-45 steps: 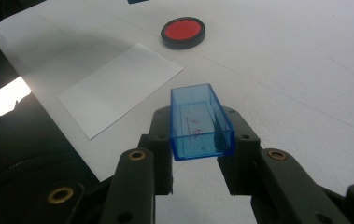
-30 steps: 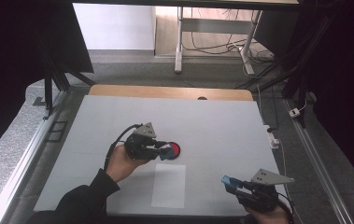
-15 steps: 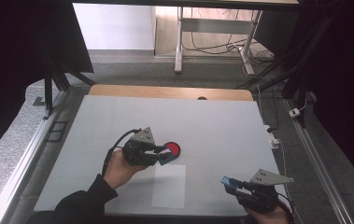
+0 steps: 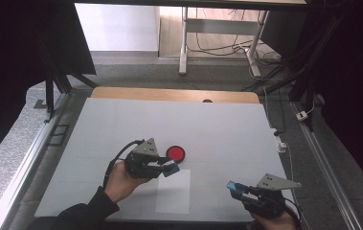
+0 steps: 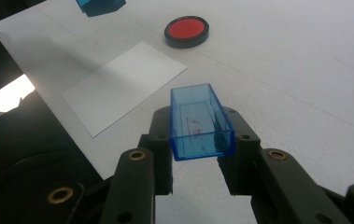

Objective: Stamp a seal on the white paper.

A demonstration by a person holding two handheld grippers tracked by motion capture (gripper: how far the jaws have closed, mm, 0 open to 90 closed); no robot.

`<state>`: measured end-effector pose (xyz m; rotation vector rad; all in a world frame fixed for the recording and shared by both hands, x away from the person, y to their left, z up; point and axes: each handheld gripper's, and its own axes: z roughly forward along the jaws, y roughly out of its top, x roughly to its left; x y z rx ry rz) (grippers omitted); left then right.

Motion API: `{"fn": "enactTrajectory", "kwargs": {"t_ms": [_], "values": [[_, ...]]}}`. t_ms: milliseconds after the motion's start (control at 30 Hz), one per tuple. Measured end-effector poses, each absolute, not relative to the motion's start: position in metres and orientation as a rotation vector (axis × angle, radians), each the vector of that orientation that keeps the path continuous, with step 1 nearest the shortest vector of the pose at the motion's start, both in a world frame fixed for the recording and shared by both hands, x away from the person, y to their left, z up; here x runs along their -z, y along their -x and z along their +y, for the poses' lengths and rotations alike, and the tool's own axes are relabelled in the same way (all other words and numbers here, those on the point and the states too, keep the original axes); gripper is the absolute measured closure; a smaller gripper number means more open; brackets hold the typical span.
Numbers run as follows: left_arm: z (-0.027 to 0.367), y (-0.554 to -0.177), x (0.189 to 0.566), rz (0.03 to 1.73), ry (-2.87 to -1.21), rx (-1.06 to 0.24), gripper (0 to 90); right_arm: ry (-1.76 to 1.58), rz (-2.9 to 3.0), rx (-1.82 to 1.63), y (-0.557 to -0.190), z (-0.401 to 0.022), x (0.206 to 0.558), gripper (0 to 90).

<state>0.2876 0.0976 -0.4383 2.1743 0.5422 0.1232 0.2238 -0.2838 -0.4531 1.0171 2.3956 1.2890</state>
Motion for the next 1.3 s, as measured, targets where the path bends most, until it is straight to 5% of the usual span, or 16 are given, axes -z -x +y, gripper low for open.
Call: {"fn": "enactTrajectory", "kwargs": {"t_ms": [1300], "values": [[0.069,-0.286,0.491,0.529,-2.319,-0.094,70.2,-1.006,2.405,-1.284,-0.224,-0.283,0.453,68.0]]}}
